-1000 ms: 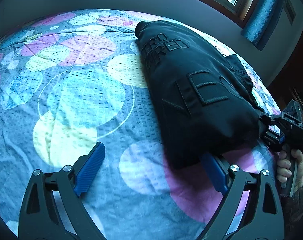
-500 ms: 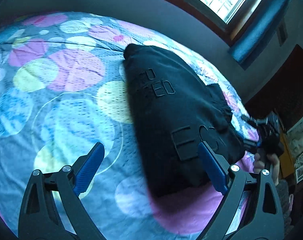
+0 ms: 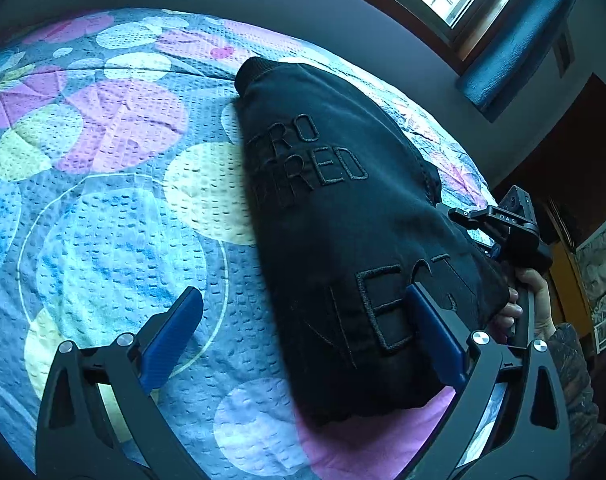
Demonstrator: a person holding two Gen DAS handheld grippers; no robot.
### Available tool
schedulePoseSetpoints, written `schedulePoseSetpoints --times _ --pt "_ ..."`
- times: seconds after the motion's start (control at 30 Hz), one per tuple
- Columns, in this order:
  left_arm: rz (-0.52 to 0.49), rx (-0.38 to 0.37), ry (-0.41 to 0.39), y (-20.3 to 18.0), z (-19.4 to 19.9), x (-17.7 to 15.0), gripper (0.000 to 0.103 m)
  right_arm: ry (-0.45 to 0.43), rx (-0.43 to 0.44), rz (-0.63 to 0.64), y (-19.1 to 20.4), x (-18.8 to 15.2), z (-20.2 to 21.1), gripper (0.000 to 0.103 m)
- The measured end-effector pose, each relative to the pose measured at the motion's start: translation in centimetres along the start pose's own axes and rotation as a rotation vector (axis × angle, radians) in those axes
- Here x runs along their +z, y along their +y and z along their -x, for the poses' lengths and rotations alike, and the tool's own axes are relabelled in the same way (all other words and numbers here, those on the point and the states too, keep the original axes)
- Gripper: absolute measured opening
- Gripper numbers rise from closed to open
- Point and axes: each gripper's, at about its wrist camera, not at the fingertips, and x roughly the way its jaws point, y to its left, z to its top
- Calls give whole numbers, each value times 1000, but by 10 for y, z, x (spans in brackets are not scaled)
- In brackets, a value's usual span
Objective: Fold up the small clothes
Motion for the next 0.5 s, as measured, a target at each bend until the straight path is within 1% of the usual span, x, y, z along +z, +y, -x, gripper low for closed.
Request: schedulePoseSetpoints --times 0.13,0.17,0.23,0.27,0.3,0.37,0.43,0.5 --pt "82 -72 38 14 -6 2 101 -4 16 1 -2 -2 4 21" --pt "93 -84 39 15 -6 3 101 -7 29 -1 -6 -3 9 23" --pt "112 -110 42 17 -3 5 101 -13 56 -5 -7 -3 15 32" --pt "120 -125 42 19 0 7 101 -15 68 -4 -5 -3 19 40" --pt "122 -149 31 20 6 9 101 -19 78 1 -3 -3 25 52" --pt "92 -163 -5 20 16 14 101 -54 83 29 5 -1 36 65" --pt "43 -142 -25 20 20 26 101 -86 65 60 9 5 43 67" --pt "29 -185 17 22 10 40 101 -70 52 63 8 15 38 68"
